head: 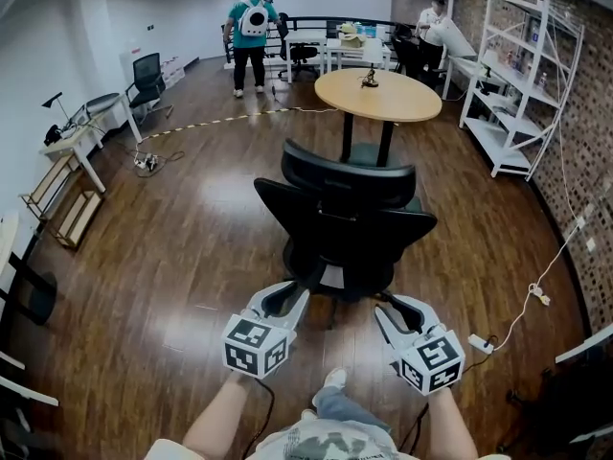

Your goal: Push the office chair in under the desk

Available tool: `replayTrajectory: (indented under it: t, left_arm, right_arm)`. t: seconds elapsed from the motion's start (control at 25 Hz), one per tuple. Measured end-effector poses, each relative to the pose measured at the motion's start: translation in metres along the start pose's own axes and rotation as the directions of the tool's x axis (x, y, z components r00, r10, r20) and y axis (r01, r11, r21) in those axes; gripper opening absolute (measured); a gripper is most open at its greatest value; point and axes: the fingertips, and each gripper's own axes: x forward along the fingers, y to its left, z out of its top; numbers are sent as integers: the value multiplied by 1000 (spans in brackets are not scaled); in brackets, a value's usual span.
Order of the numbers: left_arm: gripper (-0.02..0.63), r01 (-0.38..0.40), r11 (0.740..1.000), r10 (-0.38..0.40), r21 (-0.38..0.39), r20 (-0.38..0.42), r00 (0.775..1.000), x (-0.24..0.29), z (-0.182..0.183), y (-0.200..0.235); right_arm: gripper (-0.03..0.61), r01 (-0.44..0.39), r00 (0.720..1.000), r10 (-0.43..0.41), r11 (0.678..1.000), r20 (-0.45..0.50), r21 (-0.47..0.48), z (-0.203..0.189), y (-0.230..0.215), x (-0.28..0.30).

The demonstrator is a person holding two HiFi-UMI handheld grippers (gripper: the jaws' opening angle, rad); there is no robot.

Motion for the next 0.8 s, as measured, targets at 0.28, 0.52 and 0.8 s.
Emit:
replayTrajectory:
  t: [0.28,0.52,0.8]
  left_arm:
    - [125,48,992,-46,113,-23,999,35,23,42]
    - [165,41,977,-35,210,-36,999,74,54,88]
    - [245,62,902,10,427,-165,986,120,63,139]
  right_arm:
    - [130,20,1000,-20,998,4,-67,16,-50,39]
    - [163,53,998,-51,990,22,-134,33,-102,66]
    - [213,51,995,-72,957,-62,-287,32,-155,87]
